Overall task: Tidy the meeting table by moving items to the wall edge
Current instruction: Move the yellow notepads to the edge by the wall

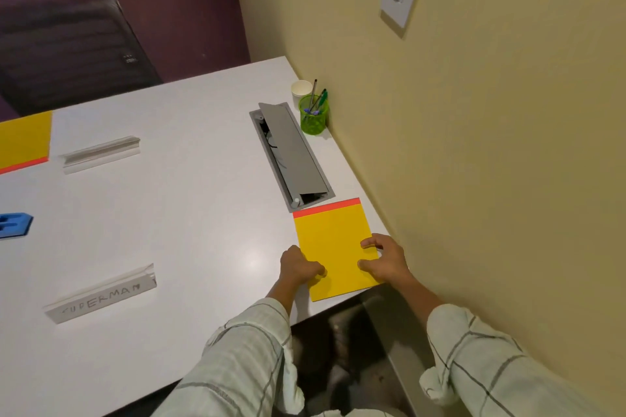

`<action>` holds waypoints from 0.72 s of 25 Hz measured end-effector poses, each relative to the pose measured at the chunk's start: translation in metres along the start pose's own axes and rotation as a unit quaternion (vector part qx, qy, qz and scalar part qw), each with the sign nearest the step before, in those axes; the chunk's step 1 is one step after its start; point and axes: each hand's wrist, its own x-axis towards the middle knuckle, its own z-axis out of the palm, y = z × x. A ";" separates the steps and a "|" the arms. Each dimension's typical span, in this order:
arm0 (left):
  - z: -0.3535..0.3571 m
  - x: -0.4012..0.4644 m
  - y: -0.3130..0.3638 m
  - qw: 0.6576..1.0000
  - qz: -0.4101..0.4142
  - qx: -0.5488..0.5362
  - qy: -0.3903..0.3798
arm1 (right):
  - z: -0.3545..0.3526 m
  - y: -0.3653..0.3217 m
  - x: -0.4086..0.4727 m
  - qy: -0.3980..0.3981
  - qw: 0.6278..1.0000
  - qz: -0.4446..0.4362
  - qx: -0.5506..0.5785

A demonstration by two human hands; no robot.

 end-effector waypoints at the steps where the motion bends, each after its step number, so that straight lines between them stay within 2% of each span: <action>1: 0.007 0.002 0.004 1.000 0.001 0.001 -0.002 | -0.007 0.003 0.005 0.000 1.000 -0.004 -0.012; 5: 0.034 0.009 0.017 1.000 0.003 -0.013 -0.012 | -0.023 0.011 0.026 0.002 0.994 -0.037 -0.099; 7: 0.043 0.011 0.021 1.000 0.001 -0.014 -0.009 | -0.024 0.011 0.035 -0.045 0.983 -0.024 -0.175; 9: 0.049 0.013 0.024 1.000 0.000 -0.005 0.005 | -0.021 0.012 0.042 -0.114 0.952 -0.002 -0.285; 11: 0.054 0.014 0.026 1.000 0.004 0.021 0.022 | -0.018 0.011 0.044 -0.134 0.917 -0.004 -0.376; 13: 0.055 0.010 0.026 0.997 0.006 0.071 0.034 | -0.016 0.013 0.042 -0.113 0.888 -0.037 -0.443; 15: 0.053 0.004 0.026 0.984 0.036 0.164 0.060 | -0.013 0.019 0.038 -0.107 0.855 -0.107 -0.497; 18: 0.056 0.004 0.023 0.926 0.161 0.335 0.063 | -0.002 0.030 0.031 -0.169 0.816 -0.174 -0.525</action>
